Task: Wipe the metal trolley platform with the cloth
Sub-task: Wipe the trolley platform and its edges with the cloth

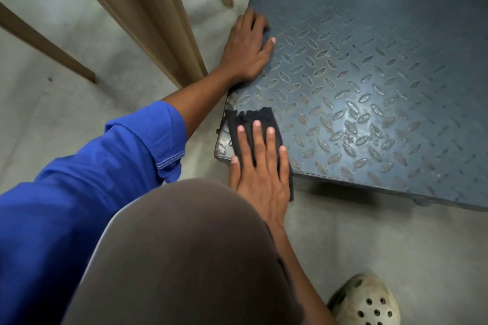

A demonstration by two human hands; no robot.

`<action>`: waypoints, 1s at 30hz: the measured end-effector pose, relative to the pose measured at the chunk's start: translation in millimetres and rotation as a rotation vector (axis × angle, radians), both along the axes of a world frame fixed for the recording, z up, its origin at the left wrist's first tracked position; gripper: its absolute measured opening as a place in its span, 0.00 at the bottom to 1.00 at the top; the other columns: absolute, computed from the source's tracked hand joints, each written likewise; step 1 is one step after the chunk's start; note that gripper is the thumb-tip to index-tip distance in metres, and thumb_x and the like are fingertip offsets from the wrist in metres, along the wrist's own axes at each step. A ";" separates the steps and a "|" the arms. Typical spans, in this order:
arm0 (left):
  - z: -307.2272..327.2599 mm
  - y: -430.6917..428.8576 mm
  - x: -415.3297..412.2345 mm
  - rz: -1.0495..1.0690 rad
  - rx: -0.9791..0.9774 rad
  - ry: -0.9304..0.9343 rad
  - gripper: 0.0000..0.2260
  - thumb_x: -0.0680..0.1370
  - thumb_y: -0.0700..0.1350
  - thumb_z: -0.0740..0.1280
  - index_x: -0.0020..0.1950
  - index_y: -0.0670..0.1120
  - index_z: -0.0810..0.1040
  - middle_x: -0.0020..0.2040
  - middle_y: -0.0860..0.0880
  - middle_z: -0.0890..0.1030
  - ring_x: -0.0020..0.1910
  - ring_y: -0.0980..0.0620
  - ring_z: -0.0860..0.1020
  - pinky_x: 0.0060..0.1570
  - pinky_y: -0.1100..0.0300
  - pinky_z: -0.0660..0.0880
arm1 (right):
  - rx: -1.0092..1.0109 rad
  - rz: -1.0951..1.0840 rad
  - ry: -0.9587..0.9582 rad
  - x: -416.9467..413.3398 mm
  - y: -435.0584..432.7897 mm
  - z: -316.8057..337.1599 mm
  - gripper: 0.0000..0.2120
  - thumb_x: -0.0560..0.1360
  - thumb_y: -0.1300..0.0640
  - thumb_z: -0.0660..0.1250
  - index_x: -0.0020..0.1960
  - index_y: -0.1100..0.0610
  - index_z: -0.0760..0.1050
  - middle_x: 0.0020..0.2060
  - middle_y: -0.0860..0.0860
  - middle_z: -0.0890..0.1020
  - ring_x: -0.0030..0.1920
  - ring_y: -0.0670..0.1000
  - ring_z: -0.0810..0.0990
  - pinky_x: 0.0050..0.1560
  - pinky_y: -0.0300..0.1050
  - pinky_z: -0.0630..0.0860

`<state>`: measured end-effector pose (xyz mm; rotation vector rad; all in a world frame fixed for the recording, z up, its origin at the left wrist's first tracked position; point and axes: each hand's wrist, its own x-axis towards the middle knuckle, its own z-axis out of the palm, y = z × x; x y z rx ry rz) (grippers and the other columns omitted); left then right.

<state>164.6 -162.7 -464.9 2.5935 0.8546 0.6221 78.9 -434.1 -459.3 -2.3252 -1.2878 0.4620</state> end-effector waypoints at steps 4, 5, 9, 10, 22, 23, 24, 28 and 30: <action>4.4 -0.3 -0.7 0.014 -0.040 0.028 0.17 0.82 0.53 0.63 0.62 0.41 0.74 0.62 0.41 0.73 0.61 0.43 0.72 0.60 0.54 0.66 | -0.046 -0.129 -0.224 16.2 43.8 3.5 0.29 0.86 0.45 0.48 0.85 0.48 0.44 0.85 0.51 0.44 0.84 0.53 0.41 0.82 0.59 0.43; 6.8 -1.6 0.5 0.023 -0.045 0.051 0.17 0.81 0.54 0.63 0.62 0.41 0.74 0.62 0.41 0.73 0.62 0.43 0.72 0.59 0.55 0.66 | -0.048 -0.138 -0.243 22.4 58.7 2.2 0.30 0.86 0.45 0.49 0.85 0.49 0.47 0.85 0.52 0.45 0.84 0.54 0.42 0.82 0.60 0.44; 17.7 -7.2 8.6 0.047 0.024 0.225 0.20 0.81 0.55 0.59 0.64 0.41 0.72 0.65 0.39 0.72 0.65 0.40 0.70 0.62 0.47 0.66 | -0.058 -0.139 -0.230 22.1 83.8 1.2 0.29 0.86 0.46 0.50 0.85 0.49 0.52 0.85 0.52 0.47 0.84 0.54 0.42 0.82 0.60 0.44; 18.4 -8.5 8.7 0.051 0.046 0.255 0.21 0.81 0.55 0.57 0.65 0.41 0.71 0.66 0.39 0.71 0.65 0.39 0.70 0.63 0.46 0.66 | -0.038 -0.096 -0.211 16.5 77.6 2.1 0.28 0.86 0.46 0.50 0.85 0.48 0.52 0.85 0.51 0.46 0.84 0.53 0.41 0.82 0.60 0.44; 9.9 -50.8 7.7 0.061 -0.017 0.299 0.30 0.88 0.55 0.48 0.85 0.39 0.53 0.85 0.39 0.52 0.85 0.42 0.48 0.83 0.48 0.41 | -0.126 -0.664 -0.197 159.4 -33.4 -0.4 0.28 0.86 0.44 0.46 0.85 0.46 0.50 0.85 0.50 0.50 0.84 0.53 0.45 0.82 0.61 0.47; 10.0 -51.6 7.7 0.056 -0.012 0.298 0.29 0.88 0.55 0.47 0.85 0.40 0.52 0.86 0.40 0.51 0.85 0.44 0.47 0.82 0.49 0.39 | -0.120 -0.666 -0.197 163.9 -25.3 -0.4 0.28 0.86 0.44 0.45 0.85 0.47 0.49 0.85 0.51 0.49 0.84 0.54 0.44 0.82 0.62 0.46; 9.5 -51.4 8.0 0.053 -0.005 0.296 0.29 0.88 0.55 0.47 0.86 0.41 0.51 0.86 0.41 0.51 0.85 0.45 0.47 0.82 0.49 0.39 | -0.108 -0.636 -0.222 160.9 -13.7 -0.6 0.28 0.86 0.45 0.45 0.85 0.47 0.48 0.85 0.51 0.48 0.84 0.54 0.44 0.82 0.63 0.46; 10.2 -48.5 9.6 0.043 -0.004 0.299 0.28 0.88 0.53 0.49 0.85 0.41 0.53 0.86 0.42 0.51 0.85 0.45 0.48 0.82 0.49 0.40 | -0.055 -0.328 -0.296 91.0 36.8 -1.8 0.29 0.86 0.45 0.46 0.85 0.50 0.48 0.85 0.51 0.47 0.84 0.54 0.42 0.81 0.63 0.46; 11.6 -43.7 7.0 0.024 -0.039 0.270 0.27 0.88 0.52 0.52 0.85 0.41 0.55 0.86 0.42 0.53 0.85 0.45 0.49 0.82 0.50 0.41 | -0.041 -0.244 -0.272 49.0 42.3 -4.5 0.29 0.86 0.46 0.48 0.85 0.50 0.47 0.85 0.50 0.45 0.84 0.53 0.40 0.81 0.62 0.46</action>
